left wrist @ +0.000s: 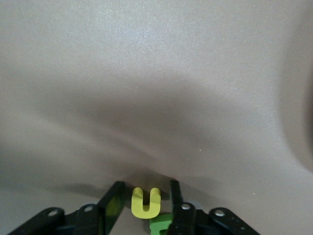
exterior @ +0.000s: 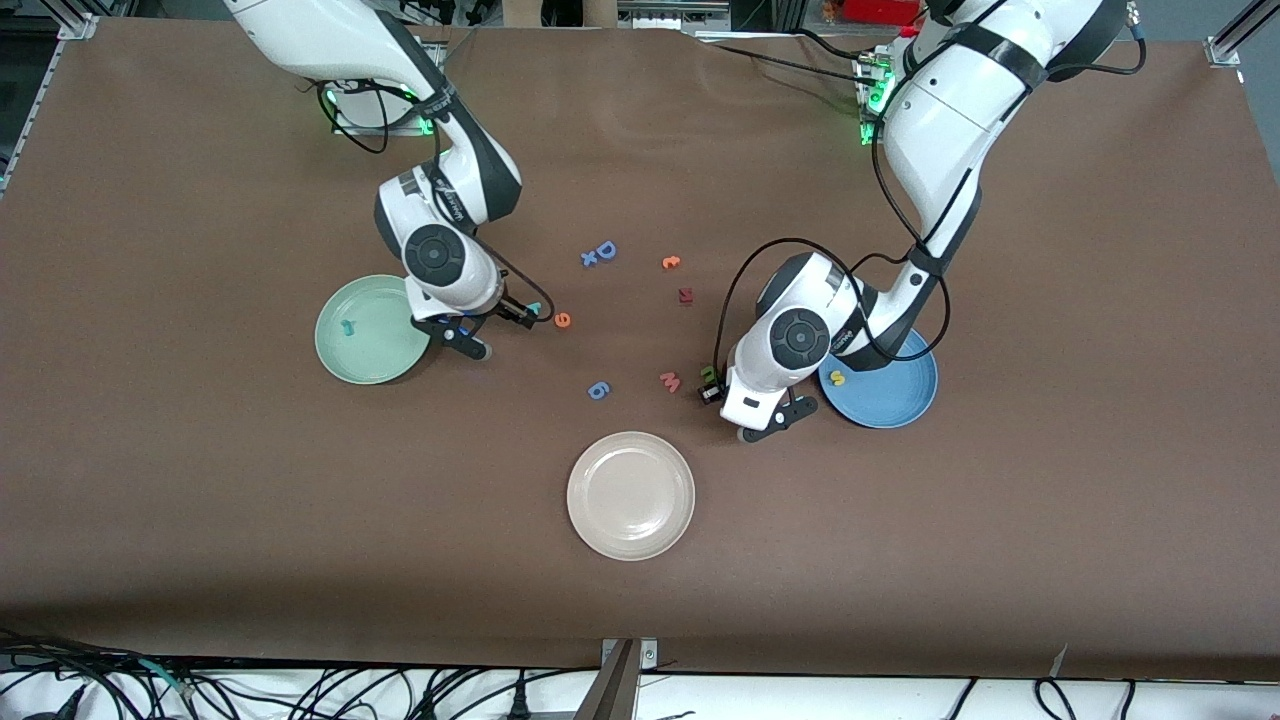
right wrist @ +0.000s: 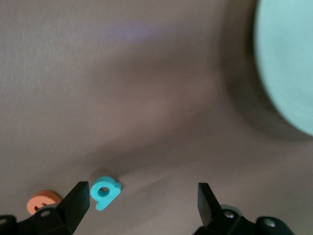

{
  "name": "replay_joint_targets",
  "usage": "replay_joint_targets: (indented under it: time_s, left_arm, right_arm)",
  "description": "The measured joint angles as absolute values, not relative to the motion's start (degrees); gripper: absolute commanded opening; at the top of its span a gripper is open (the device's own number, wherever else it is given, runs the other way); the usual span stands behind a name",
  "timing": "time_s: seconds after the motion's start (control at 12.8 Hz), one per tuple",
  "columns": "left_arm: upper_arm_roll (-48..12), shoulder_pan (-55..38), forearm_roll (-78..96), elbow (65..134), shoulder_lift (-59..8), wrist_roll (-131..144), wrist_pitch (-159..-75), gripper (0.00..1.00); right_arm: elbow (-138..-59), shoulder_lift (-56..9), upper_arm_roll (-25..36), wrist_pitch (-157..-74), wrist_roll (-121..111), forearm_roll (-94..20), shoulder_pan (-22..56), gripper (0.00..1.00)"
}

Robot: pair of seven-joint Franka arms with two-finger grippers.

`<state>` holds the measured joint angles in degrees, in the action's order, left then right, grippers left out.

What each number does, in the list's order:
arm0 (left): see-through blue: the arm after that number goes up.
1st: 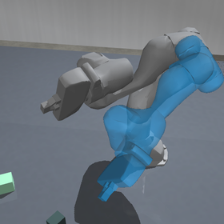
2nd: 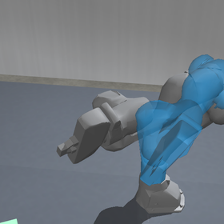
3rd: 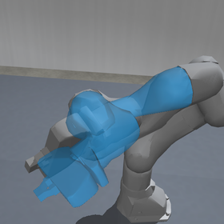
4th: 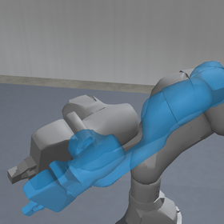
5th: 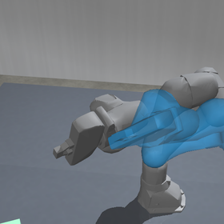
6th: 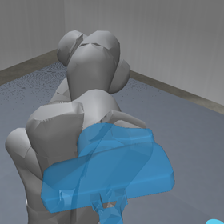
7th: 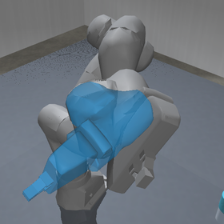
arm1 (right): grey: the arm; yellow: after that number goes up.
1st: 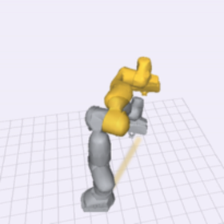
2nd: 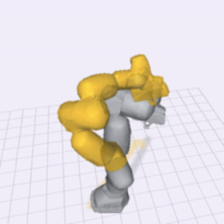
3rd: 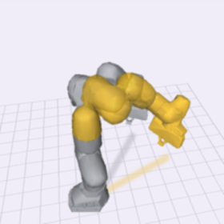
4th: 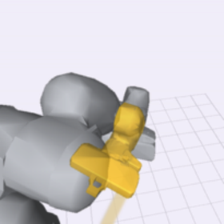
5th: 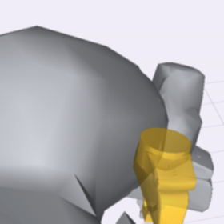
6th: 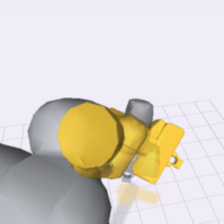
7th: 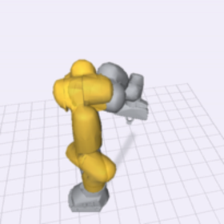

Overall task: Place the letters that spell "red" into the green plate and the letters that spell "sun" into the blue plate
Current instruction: 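Carry the U to the blue plate while the right gripper grasps the g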

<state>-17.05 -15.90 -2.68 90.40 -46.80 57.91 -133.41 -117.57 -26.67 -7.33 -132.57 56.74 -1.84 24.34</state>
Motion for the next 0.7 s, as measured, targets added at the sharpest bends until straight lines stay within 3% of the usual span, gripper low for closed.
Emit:
replay_joint_targets:
  time_s: [0.7]
  left_arm:
    - [-16.71, -15.78, -2.68, 89.76, -46.37, 56.89, -130.0, 0.16]
  right_arm:
    - [-117.57, -28.72, -8.26, -136.85, 54.84, -1.82, 25.0, 0.98]
